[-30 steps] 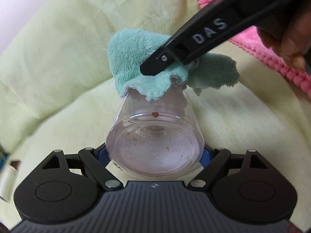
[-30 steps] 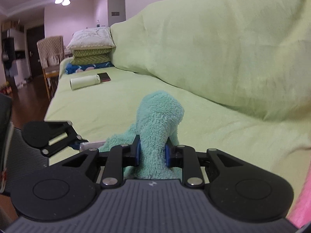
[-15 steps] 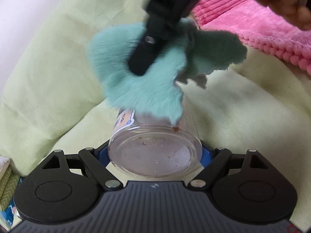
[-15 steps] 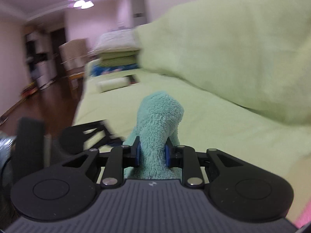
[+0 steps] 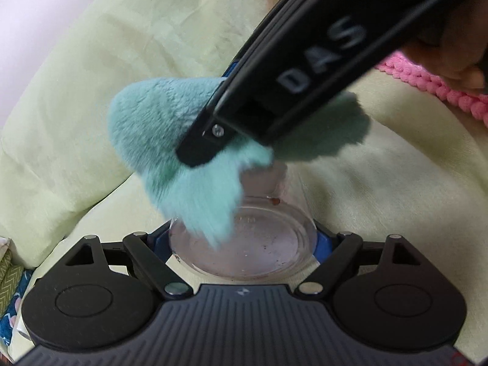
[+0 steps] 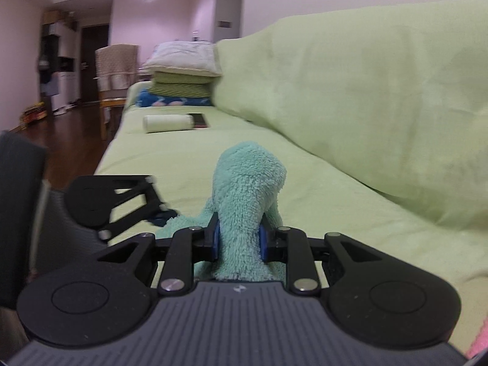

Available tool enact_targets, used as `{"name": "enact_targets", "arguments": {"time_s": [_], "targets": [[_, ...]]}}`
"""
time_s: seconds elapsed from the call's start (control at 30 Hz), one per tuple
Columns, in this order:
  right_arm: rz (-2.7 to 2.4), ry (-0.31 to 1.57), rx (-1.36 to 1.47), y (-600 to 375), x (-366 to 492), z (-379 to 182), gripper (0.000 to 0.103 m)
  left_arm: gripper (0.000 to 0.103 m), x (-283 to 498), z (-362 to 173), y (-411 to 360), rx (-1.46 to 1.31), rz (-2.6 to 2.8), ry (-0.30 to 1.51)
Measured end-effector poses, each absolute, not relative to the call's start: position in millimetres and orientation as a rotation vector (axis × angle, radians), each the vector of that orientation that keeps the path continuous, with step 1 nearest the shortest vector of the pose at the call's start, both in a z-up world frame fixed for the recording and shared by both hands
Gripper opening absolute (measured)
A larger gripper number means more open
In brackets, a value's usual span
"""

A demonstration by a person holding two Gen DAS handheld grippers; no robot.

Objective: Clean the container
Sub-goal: 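Wipe the jar bottom and labelled side with the cloth while the left gripper holds the jar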

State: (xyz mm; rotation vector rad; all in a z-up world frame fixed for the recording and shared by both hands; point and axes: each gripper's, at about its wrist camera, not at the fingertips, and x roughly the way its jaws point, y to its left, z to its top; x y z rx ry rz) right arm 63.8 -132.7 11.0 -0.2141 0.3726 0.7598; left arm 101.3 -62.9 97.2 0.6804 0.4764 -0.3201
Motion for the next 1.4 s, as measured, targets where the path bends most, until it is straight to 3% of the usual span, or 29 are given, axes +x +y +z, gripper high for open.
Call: {"name": "enact_targets", "arguments": {"time_s": [0.2,0.4,0.67,1.4], "targets": [[0.716,0.417,-0.123,-144.0,72.9,9.9,0.021,0.085,103.9,101.0,-58.0,0.65,-0.332,0.475],[0.711,0.446,-0.07,-151.9,77.2,9.5,0.021,0.086,120.3,120.3,-30.7,0.374,-0.418,0.556],[0.79,0.46,-0.17,-153.4,61.3,26.1,0.021,0.086,89.3,100.9,-49.7,0.711,-0.331,0.414],[0.77,0.384,-0.2,-123.8,71.7,15.6,0.021,0.085,92.7,113.5,-29.9,0.649,-0.324,0.472]]}}
